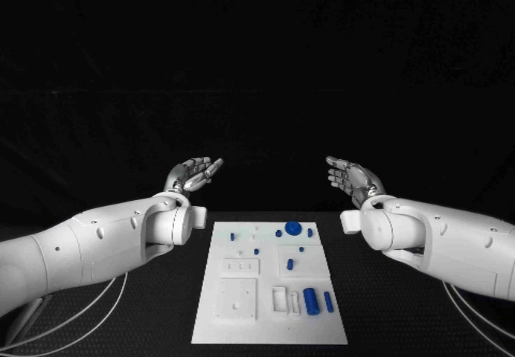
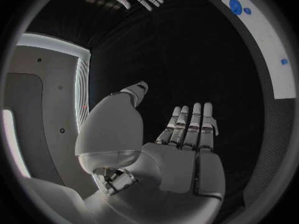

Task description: Assemble the parts on the task board

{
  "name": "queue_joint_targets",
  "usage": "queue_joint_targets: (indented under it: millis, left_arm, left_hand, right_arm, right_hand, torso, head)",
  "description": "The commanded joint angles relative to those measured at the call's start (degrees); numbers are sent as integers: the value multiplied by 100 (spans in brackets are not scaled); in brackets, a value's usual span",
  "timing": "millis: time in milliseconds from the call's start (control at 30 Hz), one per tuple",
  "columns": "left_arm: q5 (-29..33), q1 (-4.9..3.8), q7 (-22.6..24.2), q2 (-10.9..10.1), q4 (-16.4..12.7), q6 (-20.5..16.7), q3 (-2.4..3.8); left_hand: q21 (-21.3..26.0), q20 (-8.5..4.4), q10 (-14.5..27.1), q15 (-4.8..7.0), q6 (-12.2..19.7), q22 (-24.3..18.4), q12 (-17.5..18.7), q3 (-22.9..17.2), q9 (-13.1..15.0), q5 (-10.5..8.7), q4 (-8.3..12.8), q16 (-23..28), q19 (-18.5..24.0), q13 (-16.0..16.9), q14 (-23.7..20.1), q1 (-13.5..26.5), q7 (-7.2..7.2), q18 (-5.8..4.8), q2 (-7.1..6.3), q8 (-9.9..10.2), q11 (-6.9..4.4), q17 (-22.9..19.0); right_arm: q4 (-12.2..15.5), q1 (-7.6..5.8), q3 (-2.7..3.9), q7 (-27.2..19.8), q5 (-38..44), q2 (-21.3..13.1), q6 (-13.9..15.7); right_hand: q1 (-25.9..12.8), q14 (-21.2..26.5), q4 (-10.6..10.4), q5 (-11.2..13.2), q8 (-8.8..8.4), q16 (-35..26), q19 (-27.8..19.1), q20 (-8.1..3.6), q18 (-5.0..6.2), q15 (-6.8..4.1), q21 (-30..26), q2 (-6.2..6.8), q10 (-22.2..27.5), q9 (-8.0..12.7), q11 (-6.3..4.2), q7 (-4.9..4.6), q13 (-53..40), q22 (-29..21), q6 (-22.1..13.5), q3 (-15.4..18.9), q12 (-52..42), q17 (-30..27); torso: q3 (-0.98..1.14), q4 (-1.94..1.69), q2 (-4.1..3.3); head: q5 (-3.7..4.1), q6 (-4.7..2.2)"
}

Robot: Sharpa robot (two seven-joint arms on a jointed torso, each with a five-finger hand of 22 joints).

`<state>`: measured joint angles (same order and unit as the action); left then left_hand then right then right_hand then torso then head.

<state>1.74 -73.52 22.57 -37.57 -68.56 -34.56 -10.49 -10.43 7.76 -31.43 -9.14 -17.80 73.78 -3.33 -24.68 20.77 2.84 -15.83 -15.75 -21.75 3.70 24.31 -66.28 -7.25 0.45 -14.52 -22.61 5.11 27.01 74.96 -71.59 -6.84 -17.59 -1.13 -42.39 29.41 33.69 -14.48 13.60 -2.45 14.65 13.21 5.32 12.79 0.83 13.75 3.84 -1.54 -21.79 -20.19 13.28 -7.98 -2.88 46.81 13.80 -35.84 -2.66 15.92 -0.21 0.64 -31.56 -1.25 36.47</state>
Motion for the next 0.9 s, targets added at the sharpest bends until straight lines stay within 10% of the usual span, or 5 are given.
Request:
queue_joint_targets:
  millis: [33,400,433,633,900]
  left_arm:
    - [133,-142,-409,100,254,742,-98]
    - [160,-281,-507,177,479,899,-205]
    - [150,-279,-503,62,431,1242,-216]
    - [-78,-285,-516,-55,304,1325,-219]
    - [-344,-375,-578,-231,32,1473,-221]
  left_hand:
    - [-65,19,-149,-22,-108,274,-46,-105,88,45,-42,-87,-102,19,115,-261,-16,-45,-50,-118,27,103]
    - [-393,-199,-878,-115,-533,245,-286,251,262,52,122,-431,-528,131,742,-543,-293,12,277,-364,313,241]
    - [-462,-267,-1113,-100,-738,234,-388,339,286,64,203,-535,-706,171,980,-654,-372,55,386,-437,379,266]
    - [-796,-482,-2305,72,-1751,187,-859,709,289,357,717,-1013,-1654,328,2178,-1221,-422,318,750,-614,398,390]
    - [-1025,-729,-3311,351,-2661,170,-1117,720,249,443,1294,-1212,-2326,462,2945,-1532,-243,364,967,-549,127,497]
  right_arm:
    - [-262,-175,-91,866,-67,50,-1285]
    - [-704,-507,-285,1375,-106,121,-1982]
    - [-1075,-500,-285,1242,2346,282,-1556]
    - [-1245,-486,-284,1284,3557,424,-1417]
    - [-1297,-486,-281,1329,5198,529,-1299]
  right_hand:
    - [412,-208,269,-50,186,207,75,96,-83,69,120,15,-294,-187,66,-543,-36,420,179,-73,-61,214]
    - [1882,-1398,283,-246,747,885,980,-35,148,239,639,432,-1882,-564,184,-649,-204,2906,1115,-39,-407,679]
    - [2050,-1691,286,-275,798,982,1238,-67,267,175,685,505,-2141,-552,161,-630,-226,2871,1310,-76,-489,698]
    - [2472,-2759,289,-275,1023,1313,2171,-106,689,-212,809,618,-3184,-515,-201,-509,-357,2656,2261,-258,-797,854]
    - [2697,-3997,294,-276,1135,1680,3447,-108,1199,-758,1106,704,-4059,-518,-518,-269,-463,2445,3147,-470,-901,1186]
  torso:
    - [-1,3,0]
    - [-1,3,0]
    - [-12,9,6]
    - [-29,15,-12]
    - [-61,5,-104]
  head:
    - [0,-1]
    - [0,-1]
    - [-94,51]
    - [-115,3]
    - [-95,-48]
